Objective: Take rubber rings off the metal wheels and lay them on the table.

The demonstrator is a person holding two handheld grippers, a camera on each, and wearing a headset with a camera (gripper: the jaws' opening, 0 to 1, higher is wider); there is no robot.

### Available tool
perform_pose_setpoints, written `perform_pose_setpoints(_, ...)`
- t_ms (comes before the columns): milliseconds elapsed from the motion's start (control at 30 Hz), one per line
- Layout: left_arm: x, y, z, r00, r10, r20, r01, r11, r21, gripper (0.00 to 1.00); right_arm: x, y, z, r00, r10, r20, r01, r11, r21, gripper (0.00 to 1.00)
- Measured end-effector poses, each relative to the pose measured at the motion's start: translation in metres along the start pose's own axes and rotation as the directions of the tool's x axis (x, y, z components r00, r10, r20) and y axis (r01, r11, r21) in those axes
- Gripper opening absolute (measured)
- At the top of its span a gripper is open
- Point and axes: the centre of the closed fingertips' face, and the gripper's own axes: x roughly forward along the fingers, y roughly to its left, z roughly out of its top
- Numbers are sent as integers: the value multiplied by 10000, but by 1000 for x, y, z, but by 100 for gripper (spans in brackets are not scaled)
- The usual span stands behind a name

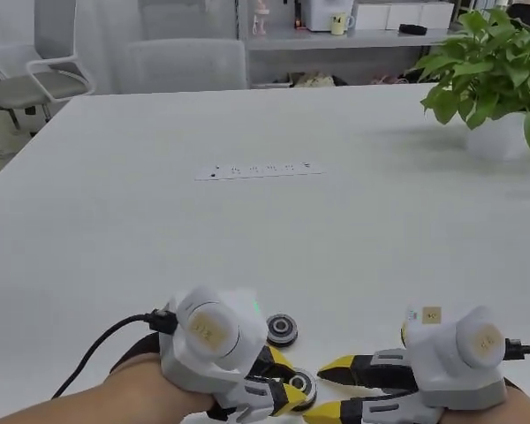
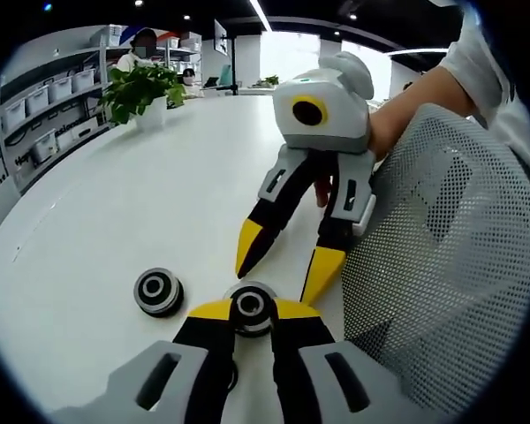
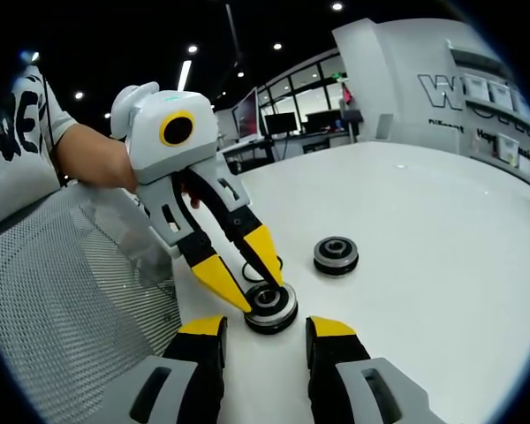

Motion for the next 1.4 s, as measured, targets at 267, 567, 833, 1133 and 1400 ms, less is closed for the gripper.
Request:
perform_pose_setpoints(267,2,2,1,9999,173,7,-173,9998,111,8,4,1,1,10000,31,-29,-31,10000,-44,33)
perform_pose_setpoints(567,1,2,0,9997,230,83,-230,9997,49,8,11,1,2,10000,0,-79,-3,9995,-308,29)
perform_pose_setpoints(833,0,2,-1,9993,320,199,-319,9995,-39,8,11,-2,-2,9994,-181,-306,165,9986,-500,24)
perform_pose_setpoints(1133,0,1,-1,9990,354,266,-352,9994,-50,8,7,-3,-5,9987,-294,-422,271,9982,-536,20)
perform_pose_setpoints(1400,-1,1,-1,9989,373,284,-371,9993,-77,8,3,-6,-8,9975,-455,-541,424,9974,-582,13)
